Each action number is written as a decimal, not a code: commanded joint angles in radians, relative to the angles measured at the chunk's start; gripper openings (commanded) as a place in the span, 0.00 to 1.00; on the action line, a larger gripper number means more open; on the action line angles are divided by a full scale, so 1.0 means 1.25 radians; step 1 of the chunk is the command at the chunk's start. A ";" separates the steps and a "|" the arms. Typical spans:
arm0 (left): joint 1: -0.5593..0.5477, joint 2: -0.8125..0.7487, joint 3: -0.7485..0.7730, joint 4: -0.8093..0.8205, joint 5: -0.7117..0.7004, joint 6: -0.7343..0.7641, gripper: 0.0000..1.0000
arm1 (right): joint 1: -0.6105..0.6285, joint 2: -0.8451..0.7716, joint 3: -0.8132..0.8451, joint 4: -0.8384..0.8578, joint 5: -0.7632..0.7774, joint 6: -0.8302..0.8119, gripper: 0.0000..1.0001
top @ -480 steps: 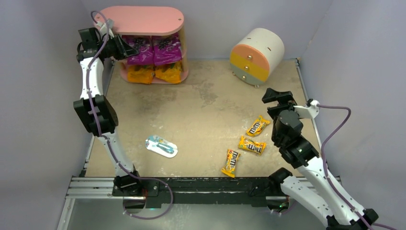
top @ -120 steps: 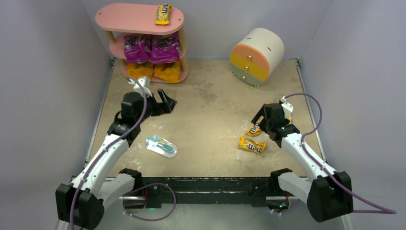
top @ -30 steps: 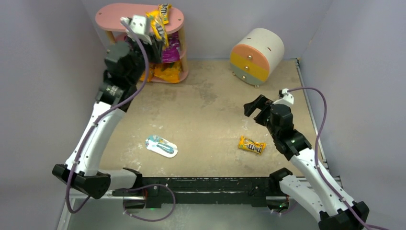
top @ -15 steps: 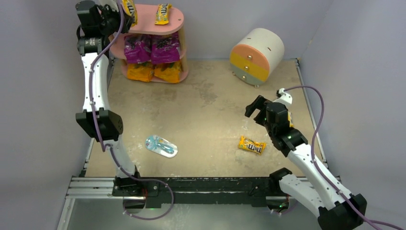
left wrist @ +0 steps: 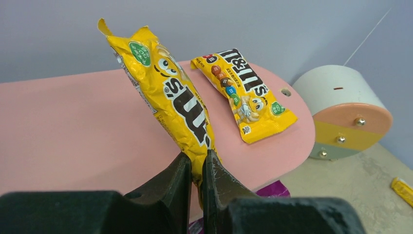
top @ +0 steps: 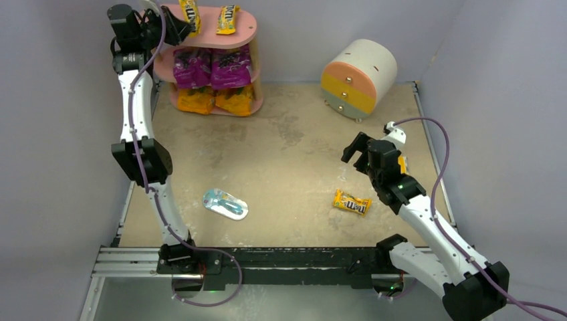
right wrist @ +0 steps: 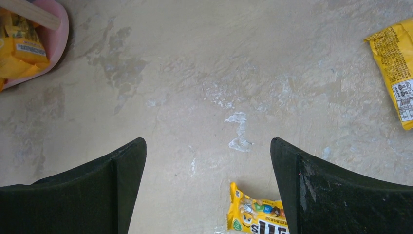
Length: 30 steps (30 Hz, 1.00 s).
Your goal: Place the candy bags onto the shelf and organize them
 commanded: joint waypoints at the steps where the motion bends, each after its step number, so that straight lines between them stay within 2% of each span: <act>1: 0.000 0.051 0.049 0.111 0.053 -0.095 0.10 | 0.002 -0.002 0.017 0.000 0.020 -0.007 0.99; 12: -0.005 0.101 0.075 0.159 0.130 -0.124 0.18 | 0.002 0.006 0.021 0.003 0.009 0.017 0.99; 17: -0.005 0.100 0.074 0.166 0.142 -0.123 0.26 | 0.002 0.007 0.023 -0.004 0.002 0.024 0.99; 21: -0.008 0.077 0.065 0.125 0.100 -0.061 0.34 | 0.002 0.000 0.019 0.003 -0.005 0.024 0.99; 25: -0.011 0.041 0.056 0.052 -0.078 -0.001 0.46 | 0.002 -0.002 0.016 0.005 -0.007 0.030 0.99; 28: -0.011 0.029 0.052 0.031 -0.155 0.011 0.47 | 0.002 0.000 0.016 0.006 -0.010 0.030 0.99; 30: -0.011 0.028 0.047 0.035 -0.145 0.012 0.48 | 0.002 0.002 0.012 0.013 -0.019 0.024 0.99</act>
